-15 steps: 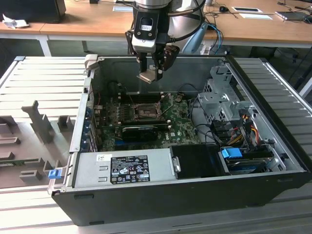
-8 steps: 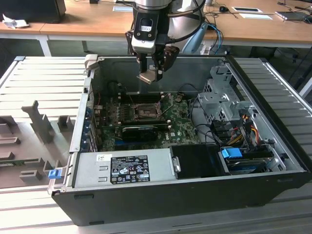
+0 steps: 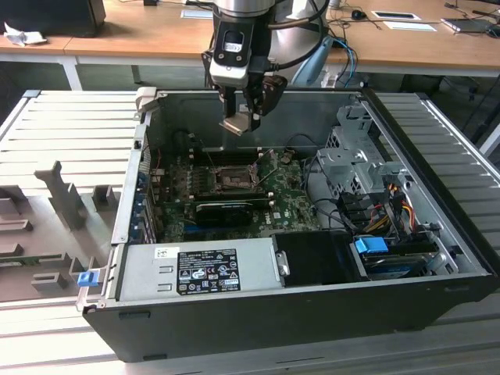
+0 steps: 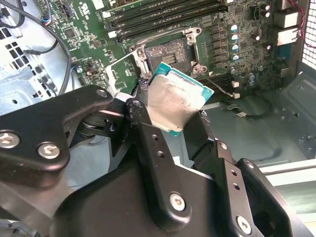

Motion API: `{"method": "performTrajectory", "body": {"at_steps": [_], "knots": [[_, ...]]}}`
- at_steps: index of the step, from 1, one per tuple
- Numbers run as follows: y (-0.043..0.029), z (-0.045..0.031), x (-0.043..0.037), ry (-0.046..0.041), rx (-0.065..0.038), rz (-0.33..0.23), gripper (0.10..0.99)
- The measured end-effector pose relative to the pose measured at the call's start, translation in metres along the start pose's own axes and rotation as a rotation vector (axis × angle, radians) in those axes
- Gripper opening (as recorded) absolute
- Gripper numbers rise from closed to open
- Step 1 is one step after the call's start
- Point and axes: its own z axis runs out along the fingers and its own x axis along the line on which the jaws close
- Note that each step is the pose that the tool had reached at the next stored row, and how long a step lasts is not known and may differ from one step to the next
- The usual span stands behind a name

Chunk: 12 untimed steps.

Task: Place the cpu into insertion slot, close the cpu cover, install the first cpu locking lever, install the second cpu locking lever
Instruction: 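Place the cpu into insertion slot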

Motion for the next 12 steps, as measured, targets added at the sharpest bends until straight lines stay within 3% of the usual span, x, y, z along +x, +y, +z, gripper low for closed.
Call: {"method": "performTrajectory", "body": {"at_steps": [12], "knots": [[-0.0002, 0.0024, 0.0, -0.0015, 0.0, 0.018, 0.529]]}}
